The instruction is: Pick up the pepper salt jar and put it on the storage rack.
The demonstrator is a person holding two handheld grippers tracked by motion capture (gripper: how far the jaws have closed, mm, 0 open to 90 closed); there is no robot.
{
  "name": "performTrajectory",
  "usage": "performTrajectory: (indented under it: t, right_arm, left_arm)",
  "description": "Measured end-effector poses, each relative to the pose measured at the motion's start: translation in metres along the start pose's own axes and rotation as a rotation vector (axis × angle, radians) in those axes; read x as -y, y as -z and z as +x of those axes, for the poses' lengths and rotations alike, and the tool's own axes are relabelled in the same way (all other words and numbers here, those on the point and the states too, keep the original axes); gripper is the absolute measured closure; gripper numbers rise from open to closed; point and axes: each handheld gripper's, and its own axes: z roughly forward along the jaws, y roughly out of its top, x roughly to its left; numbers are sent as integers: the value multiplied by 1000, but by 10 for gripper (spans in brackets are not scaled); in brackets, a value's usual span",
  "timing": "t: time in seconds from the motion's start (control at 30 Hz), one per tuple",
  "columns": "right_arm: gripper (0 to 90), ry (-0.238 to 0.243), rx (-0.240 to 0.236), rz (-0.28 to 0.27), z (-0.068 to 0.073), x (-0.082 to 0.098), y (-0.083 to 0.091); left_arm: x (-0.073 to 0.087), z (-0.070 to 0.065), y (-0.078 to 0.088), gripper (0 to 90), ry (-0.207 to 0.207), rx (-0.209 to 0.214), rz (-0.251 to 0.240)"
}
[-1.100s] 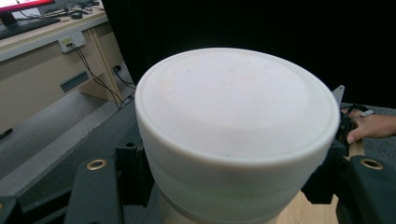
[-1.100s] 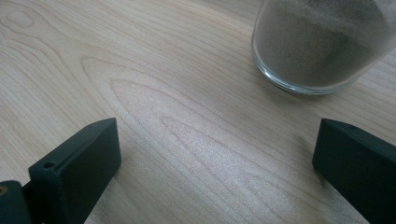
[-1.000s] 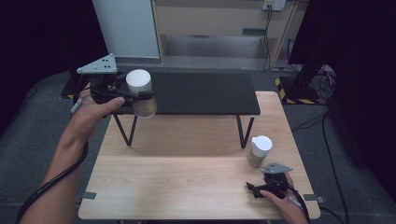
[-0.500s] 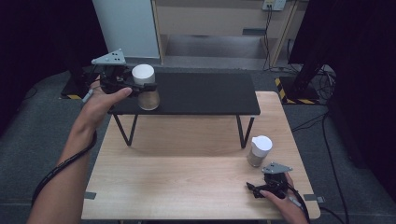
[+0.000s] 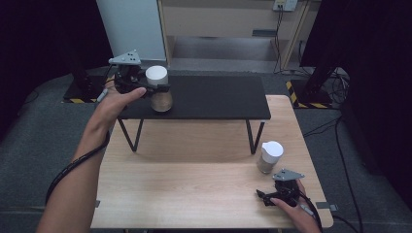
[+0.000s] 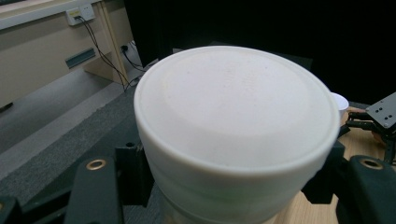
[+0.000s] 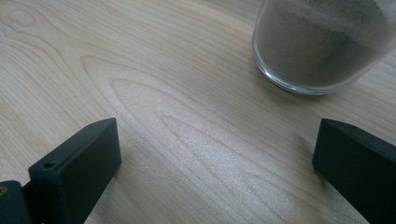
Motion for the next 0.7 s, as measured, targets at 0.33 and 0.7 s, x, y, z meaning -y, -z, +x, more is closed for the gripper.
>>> performTrajectory:
  t: [0.33, 0.7]
  right_arm:
    - [19, 0, 0, 0, 0, 0, 0]
    - [18, 0, 0, 0, 0, 0, 0]
  left_arm:
    - [-2, 3, -4, 330, -1, -3, 22]
    - [7, 13, -2, 329, 47, 9, 6]
